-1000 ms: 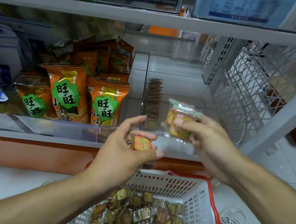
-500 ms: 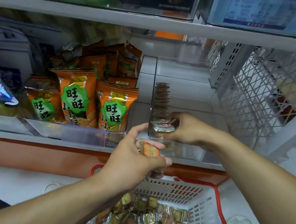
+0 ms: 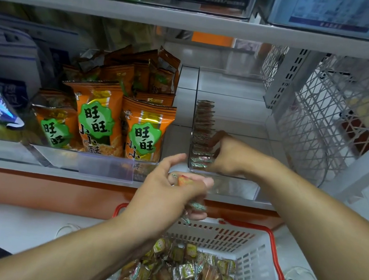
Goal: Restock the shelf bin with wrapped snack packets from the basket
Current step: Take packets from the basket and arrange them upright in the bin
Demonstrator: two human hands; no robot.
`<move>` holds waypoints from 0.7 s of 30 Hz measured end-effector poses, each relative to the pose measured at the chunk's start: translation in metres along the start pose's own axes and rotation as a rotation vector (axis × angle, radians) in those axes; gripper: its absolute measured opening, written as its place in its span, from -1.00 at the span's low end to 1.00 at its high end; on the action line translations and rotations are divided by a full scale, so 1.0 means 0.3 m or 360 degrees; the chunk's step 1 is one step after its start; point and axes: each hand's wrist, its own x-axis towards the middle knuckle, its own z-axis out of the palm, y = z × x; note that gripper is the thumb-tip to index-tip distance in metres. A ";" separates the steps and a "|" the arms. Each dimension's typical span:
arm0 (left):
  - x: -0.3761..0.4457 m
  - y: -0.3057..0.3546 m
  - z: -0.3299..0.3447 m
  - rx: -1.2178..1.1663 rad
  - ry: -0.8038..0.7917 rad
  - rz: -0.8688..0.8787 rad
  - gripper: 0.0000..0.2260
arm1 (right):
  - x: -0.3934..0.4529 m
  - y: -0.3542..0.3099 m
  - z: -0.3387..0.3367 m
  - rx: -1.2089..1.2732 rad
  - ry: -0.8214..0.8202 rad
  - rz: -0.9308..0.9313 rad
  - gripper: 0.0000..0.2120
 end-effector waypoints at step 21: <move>-0.050 0.024 -0.020 -0.0073 -0.0402 -0.0103 -0.69 | -0.371 -0.031 -0.005 0.1364 0.0149 -0.0224 -0.80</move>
